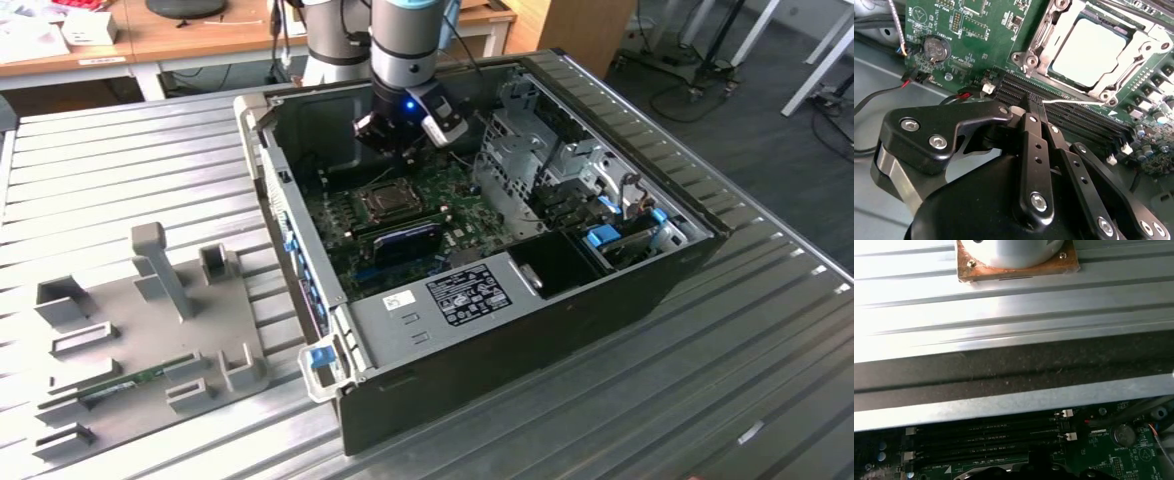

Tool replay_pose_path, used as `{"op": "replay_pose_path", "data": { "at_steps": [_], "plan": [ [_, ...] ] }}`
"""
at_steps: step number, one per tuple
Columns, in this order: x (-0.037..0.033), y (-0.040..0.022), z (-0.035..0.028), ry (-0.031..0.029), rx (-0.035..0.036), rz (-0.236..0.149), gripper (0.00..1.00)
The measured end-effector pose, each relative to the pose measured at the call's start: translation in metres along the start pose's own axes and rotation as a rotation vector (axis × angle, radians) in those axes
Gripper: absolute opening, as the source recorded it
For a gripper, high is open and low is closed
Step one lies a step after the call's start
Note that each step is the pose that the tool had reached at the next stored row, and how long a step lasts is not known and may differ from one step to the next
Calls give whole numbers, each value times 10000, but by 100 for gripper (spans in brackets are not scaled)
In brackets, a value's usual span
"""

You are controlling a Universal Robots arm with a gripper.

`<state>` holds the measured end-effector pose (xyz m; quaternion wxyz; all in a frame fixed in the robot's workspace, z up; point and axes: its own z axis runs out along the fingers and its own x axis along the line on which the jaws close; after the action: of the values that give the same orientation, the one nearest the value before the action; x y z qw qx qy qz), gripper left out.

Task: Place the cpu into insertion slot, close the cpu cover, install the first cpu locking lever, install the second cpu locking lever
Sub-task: 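Install the first cpu locking lever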

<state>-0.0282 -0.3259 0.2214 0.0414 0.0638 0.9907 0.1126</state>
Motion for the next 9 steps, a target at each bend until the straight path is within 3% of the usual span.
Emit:
{"op": "replay_pose_path", "data": {
  "at_steps": [5,9],
  "plan": [
    [-6,19,-81,-2,-11,1,10],
    [-7,22,-91,-4,-14,0,10]
  ]
}}
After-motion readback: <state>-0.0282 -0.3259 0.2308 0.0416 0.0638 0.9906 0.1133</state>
